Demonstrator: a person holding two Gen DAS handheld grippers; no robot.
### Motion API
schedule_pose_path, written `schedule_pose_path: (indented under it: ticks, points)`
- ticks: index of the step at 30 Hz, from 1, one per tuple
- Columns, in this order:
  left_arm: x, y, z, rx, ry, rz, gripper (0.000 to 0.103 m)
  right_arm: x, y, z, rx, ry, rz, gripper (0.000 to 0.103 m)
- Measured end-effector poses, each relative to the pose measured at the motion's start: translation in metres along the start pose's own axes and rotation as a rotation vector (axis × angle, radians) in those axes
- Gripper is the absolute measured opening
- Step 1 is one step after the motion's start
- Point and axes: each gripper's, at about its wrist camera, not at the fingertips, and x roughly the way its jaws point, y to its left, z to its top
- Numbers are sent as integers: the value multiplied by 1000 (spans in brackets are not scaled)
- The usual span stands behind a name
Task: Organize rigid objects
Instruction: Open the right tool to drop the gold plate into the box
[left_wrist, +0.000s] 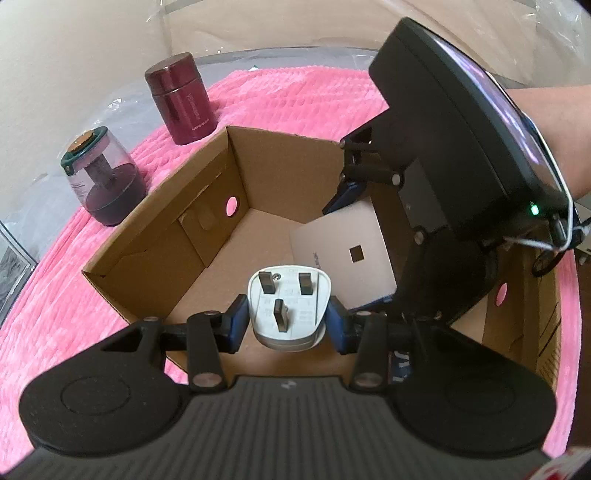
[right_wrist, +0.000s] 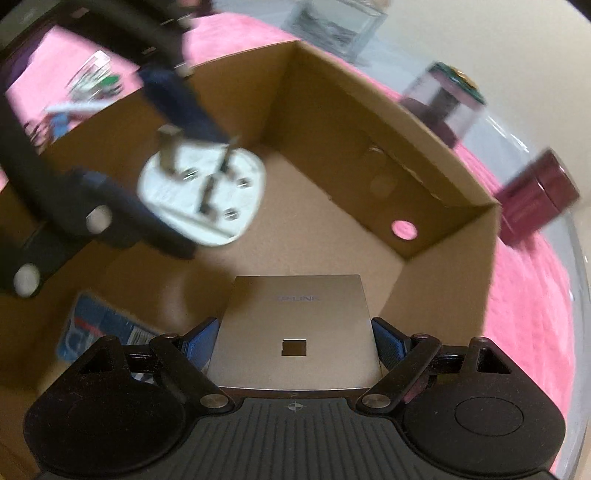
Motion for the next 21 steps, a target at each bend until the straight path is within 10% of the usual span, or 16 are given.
schedule_pose_path:
  ticks: [21]
  points:
    - [16, 5, -1, 54, 37, -25, 39, 43, 0, 15, -116, 182, 72, 84]
